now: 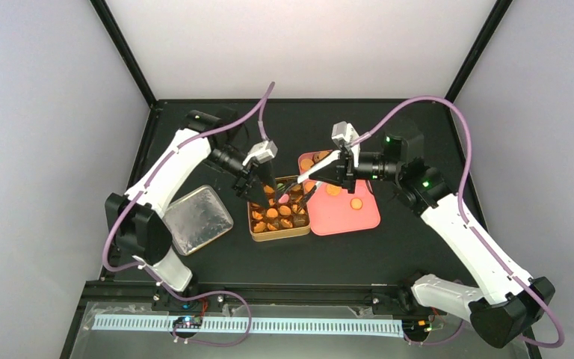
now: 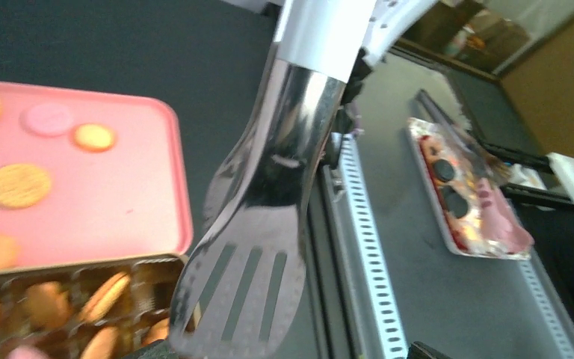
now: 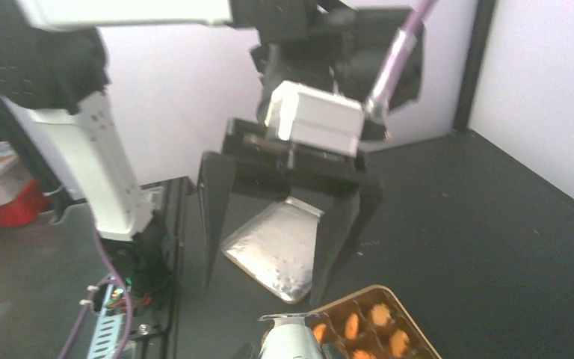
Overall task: Pack the cookies
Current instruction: Pass from the right arm to the left
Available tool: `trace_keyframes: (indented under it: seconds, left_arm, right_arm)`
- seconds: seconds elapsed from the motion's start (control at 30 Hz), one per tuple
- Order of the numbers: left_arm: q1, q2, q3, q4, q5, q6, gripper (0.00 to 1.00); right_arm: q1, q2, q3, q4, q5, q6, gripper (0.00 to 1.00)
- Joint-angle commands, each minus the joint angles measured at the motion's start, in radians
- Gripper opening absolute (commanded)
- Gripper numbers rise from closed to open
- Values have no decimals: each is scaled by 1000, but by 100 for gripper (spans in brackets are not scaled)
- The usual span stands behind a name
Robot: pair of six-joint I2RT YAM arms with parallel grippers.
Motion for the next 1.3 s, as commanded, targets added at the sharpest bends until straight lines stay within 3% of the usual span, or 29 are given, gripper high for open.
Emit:
trace_keyframes:
  seconds: [0.0,0.4,0.63,0.9,1.27]
  left_arm:
    - [-59,-41,-14,-87,145,64,81]
    - [-120,-94,-64,-87,196,8,71]
    - [-121,-53,-35,-84,186,-18,85]
    - [-118,-45,47,-83,125,-62,85]
    - [-166,-101,-92,-87,131,-44,50]
  right_arm:
    - [14,1,69,14,-167,-52,1]
    - [20,-13,87,97,-341,-87,4]
    - [43,5,125,64,-388,-117,4]
    - [53,29,180,-131,-359,-238,5]
    - [54,61,183,-55,-292,-250,8]
